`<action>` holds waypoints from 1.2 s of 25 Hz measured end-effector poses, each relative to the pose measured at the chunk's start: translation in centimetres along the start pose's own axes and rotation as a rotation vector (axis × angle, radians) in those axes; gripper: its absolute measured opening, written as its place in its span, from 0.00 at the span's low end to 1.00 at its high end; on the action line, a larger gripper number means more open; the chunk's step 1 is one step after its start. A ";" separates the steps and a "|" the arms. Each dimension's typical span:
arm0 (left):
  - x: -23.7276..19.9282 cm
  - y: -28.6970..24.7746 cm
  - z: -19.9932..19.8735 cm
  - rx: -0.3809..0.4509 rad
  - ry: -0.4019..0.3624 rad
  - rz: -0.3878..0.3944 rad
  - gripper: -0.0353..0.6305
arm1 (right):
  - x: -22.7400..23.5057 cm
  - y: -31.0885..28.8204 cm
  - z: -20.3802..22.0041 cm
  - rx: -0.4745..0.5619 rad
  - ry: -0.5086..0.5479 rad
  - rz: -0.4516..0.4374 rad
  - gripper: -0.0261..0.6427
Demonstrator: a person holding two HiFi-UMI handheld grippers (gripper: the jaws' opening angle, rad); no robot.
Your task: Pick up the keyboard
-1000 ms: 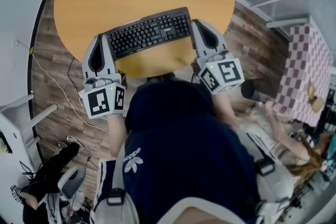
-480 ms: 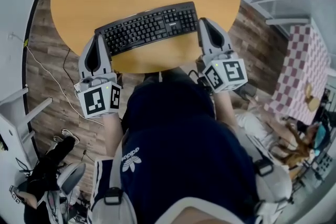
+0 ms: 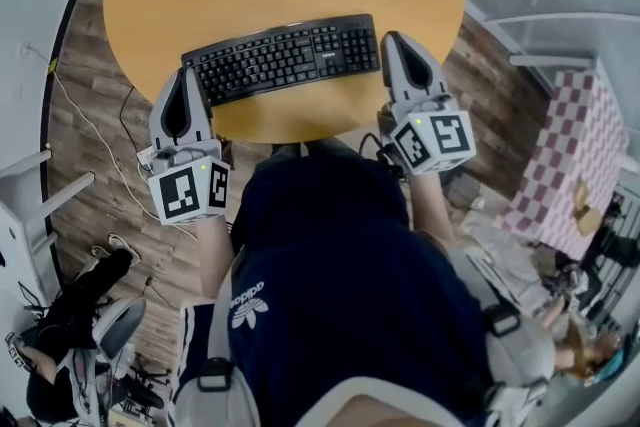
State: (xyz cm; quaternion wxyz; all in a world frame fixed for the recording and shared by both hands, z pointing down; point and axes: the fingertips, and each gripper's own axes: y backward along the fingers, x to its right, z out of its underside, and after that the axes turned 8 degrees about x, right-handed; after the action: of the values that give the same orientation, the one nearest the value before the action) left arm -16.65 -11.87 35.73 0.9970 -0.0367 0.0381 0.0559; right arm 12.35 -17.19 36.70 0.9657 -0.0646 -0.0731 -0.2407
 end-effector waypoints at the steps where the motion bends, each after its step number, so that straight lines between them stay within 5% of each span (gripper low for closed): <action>1: 0.1 0.0 -0.1 0.002 -0.003 -0.001 0.06 | 0.2 -0.1 -0.1 0.002 0.000 -0.001 0.04; 17: -4.2 0.4 0.3 -0.022 -0.016 -0.095 0.06 | 1.7 -1.0 0.4 -0.017 -0.021 -0.012 0.04; 23: -5.2 -0.3 3.8 -0.167 0.061 -0.061 0.06 | 3.5 -2.0 2.6 -0.083 -0.077 0.024 0.04; 30: -8.0 -1.2 8.5 -0.272 0.125 -0.110 0.06 | 5.5 -3.3 7.6 -0.203 -0.103 0.059 0.05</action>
State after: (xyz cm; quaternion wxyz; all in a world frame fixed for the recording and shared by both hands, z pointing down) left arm -23.85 -13.25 44.93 0.9801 -0.1769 0.0903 0.0035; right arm 14.75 -21.43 45.39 0.9558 -0.1763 -0.0962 -0.2149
